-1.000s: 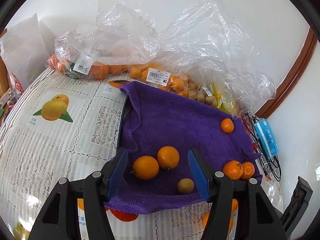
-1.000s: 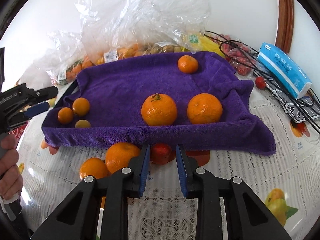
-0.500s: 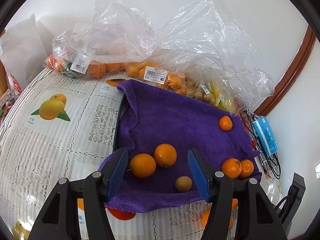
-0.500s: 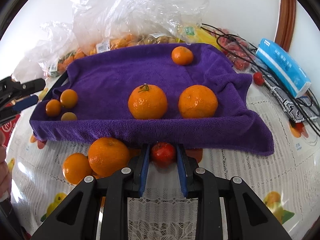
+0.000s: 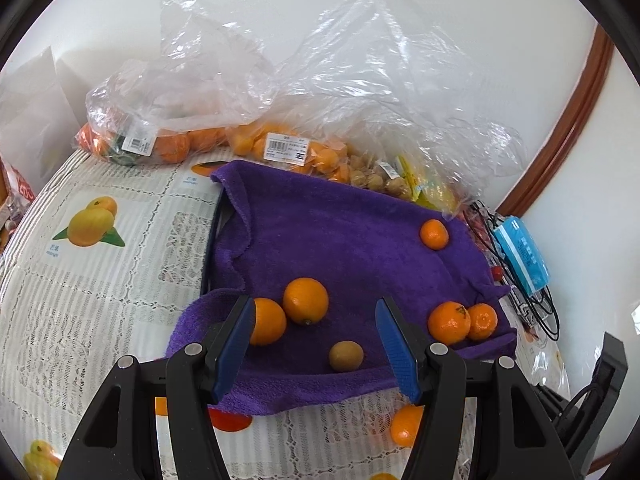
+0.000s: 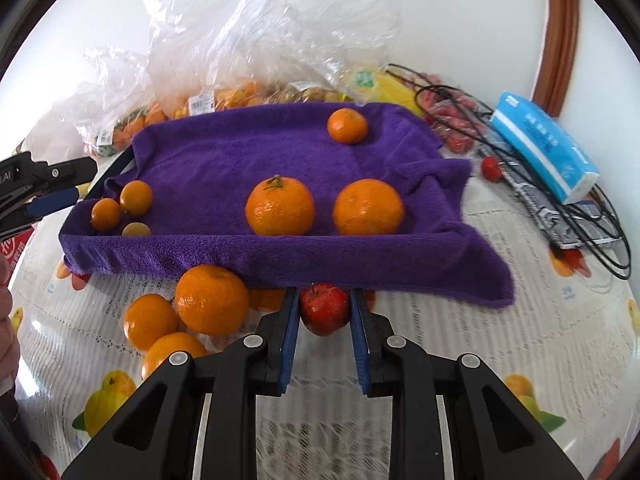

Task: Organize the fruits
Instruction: 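Grasp the red apple on the table with the right gripper, then carry the red apple toward the towel with the right gripper while the left gripper grasps a large orange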

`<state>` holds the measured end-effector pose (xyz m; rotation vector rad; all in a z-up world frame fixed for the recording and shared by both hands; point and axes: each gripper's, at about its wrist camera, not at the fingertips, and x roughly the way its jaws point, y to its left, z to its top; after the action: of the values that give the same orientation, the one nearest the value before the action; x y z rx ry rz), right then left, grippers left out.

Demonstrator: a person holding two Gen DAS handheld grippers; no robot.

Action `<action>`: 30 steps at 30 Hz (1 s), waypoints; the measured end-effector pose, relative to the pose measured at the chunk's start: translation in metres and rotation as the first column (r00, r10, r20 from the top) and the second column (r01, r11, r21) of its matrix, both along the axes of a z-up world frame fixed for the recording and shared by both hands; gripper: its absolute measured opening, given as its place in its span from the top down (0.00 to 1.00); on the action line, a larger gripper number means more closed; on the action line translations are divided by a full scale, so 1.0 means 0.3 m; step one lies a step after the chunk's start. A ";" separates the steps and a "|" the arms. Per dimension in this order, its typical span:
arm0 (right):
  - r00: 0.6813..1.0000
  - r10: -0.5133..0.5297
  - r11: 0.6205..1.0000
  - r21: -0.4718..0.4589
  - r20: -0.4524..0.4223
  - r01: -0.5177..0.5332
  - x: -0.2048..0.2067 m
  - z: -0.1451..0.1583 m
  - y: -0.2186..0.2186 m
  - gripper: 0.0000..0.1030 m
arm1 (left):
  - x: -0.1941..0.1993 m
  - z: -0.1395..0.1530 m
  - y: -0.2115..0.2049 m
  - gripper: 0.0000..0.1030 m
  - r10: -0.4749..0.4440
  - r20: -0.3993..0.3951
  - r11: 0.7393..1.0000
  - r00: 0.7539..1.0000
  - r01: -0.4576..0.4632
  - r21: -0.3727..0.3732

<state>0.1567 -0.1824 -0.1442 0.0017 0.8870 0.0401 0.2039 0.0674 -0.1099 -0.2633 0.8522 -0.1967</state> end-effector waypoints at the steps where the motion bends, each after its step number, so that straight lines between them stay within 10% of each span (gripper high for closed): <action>1: 1.000 -0.008 1.000 -0.001 0.006 0.008 -0.010 0.011 -0.011 0.76 | -0.005 0.000 -0.011 0.42 -0.010 0.001 1.000 1.000 0.010 0.003; 19: 0.996 -0.059 0.998 0.032 0.071 0.057 -0.197 0.095 -0.187 0.76 | -0.166 -0.076 -0.238 0.42 -0.219 -0.050 0.968 0.974 0.224 0.116; 25: 0.998 -0.054 0.996 0.068 0.045 0.051 -0.222 0.073 -0.228 0.76 | -0.143 -0.122 -0.239 0.57 -0.241 -0.125 0.968 0.962 0.247 0.036; 30: 0.998 -0.036 0.996 0.078 0.042 0.033 -0.231 0.060 -0.237 0.76 | -0.150 -0.136 -0.292 0.66 -0.246 -0.133 0.960 0.960 0.261 0.106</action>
<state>0.0874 -0.2536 -0.1263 0.0880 0.8418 0.0418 0.1589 -0.0201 -0.1506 -0.0493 1.0125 -0.3698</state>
